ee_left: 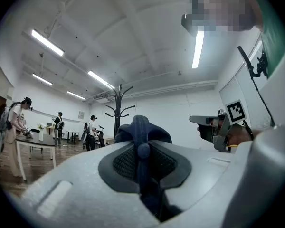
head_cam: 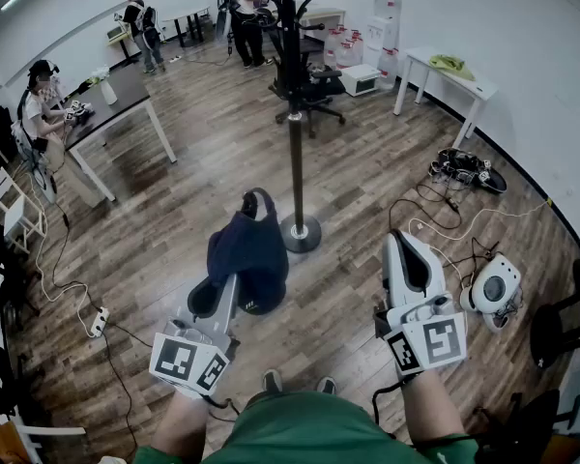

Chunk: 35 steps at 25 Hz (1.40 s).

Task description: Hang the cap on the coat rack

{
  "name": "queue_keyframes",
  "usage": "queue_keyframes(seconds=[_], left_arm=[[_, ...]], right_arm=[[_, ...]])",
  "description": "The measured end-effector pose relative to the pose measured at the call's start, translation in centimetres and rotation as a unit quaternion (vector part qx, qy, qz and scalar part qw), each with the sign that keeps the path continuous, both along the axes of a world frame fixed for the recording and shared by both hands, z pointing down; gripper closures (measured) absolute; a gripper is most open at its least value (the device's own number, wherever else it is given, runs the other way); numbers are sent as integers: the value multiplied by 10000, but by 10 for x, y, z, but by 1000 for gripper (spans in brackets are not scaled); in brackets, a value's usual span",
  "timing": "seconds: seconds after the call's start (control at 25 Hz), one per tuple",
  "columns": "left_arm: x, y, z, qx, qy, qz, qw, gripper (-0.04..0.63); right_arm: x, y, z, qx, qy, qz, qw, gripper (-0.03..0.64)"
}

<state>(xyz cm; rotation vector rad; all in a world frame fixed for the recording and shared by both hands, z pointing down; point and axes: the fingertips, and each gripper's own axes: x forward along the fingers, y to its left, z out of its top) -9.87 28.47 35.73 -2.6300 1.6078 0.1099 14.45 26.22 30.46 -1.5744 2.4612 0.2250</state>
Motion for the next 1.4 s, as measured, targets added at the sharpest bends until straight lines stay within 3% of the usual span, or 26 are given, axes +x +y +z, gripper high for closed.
queue_keyframes(seconds=[0.4, 0.6, 1.0, 1.4], left_arm=[[43, 13, -5, 69, -63, -304, 9995, 545], [44, 16, -21, 227, -258, -504, 9981, 546], [-6, -22, -32, 493, -294, -905, 9942, 546], [-76, -110, -29, 571, -263, -622, 9961, 545]], right_arm=[[49, -2, 7, -114, -245, -308, 9992, 614], [61, -2, 12, -202, -490, -456, 9976, 614], [42, -37, 30, -353, -492, -476, 9970, 614], [-31, -109, 9, -112, -412, -300, 9986, 614]])
